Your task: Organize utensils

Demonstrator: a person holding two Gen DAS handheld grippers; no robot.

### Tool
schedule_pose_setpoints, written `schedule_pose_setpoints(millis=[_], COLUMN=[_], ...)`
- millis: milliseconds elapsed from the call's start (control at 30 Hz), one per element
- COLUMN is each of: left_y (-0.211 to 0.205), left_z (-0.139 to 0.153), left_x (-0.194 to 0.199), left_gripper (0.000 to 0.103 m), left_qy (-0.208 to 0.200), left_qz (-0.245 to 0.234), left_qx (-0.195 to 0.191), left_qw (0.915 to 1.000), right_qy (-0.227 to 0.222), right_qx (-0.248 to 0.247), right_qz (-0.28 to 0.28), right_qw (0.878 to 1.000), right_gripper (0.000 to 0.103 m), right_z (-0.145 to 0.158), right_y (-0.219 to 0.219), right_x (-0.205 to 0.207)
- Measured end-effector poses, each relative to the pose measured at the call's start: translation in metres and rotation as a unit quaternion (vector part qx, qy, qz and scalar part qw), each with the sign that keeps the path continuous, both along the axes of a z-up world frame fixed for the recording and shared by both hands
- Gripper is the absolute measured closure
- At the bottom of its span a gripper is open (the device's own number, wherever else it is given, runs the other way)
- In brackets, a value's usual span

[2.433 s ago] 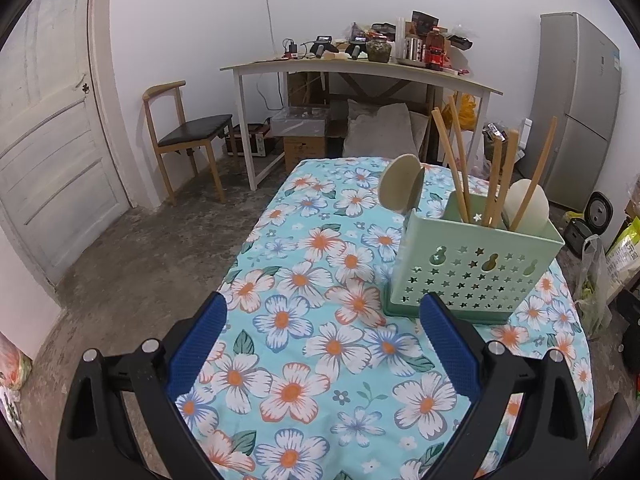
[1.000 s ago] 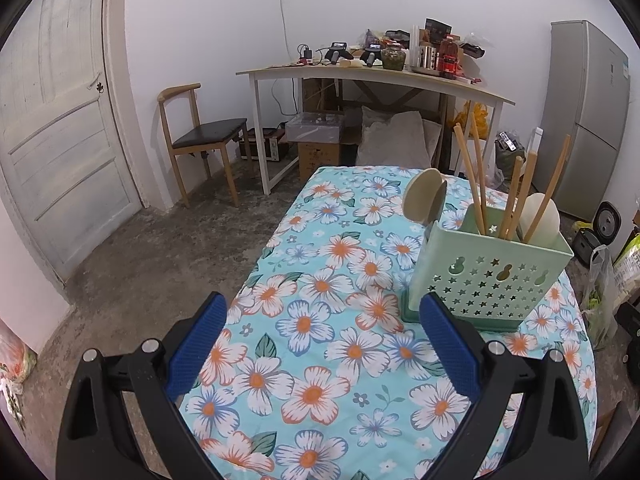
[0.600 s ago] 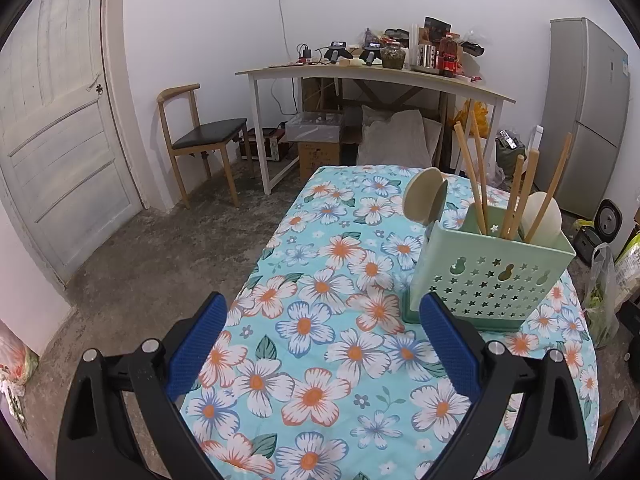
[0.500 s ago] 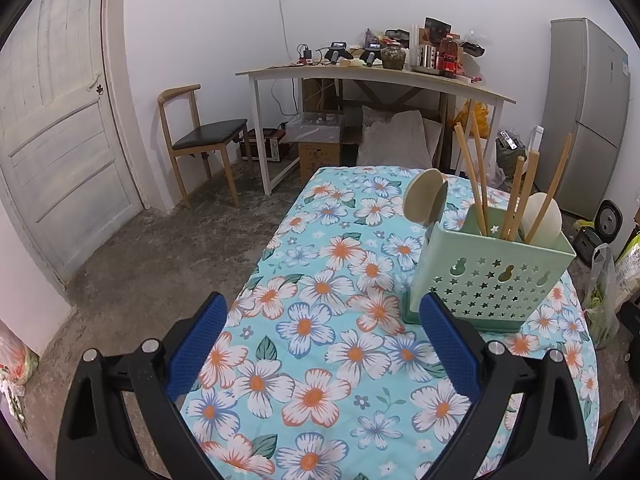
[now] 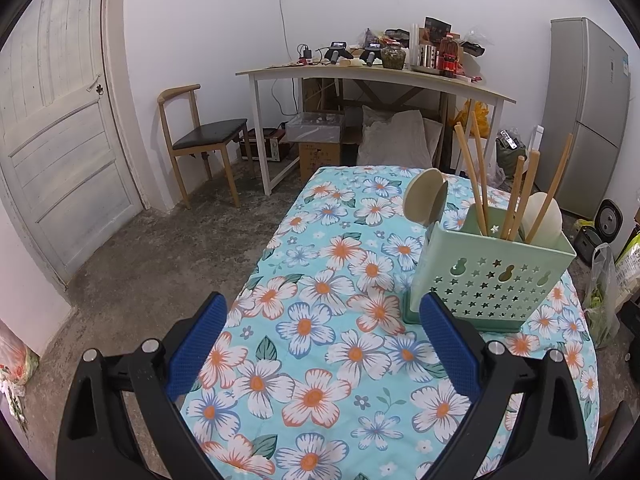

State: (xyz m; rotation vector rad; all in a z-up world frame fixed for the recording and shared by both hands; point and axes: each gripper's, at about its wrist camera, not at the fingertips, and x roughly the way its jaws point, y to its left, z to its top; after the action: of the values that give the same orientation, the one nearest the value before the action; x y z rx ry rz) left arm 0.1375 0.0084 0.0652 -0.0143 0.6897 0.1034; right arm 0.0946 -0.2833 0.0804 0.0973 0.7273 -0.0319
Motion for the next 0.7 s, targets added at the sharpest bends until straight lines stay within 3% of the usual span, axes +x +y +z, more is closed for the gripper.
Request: schedule_pose_setpoints(millis=[700], left_y=[-0.0008], left_z=[0.0002], left_x=[0.0017], left_gripper=[0.008], left_qy=[0.001], left_qz=[-0.001], left_qx=[0.001], left_qw=[1.0000], right_qy=[0.000], right_qx=[0.000], right_qz=[-0.001], right_qw=[1.000], right_gripper=[0.008], right_z=[0.0007], right_y=[0.0010], right_x=[0.0002])
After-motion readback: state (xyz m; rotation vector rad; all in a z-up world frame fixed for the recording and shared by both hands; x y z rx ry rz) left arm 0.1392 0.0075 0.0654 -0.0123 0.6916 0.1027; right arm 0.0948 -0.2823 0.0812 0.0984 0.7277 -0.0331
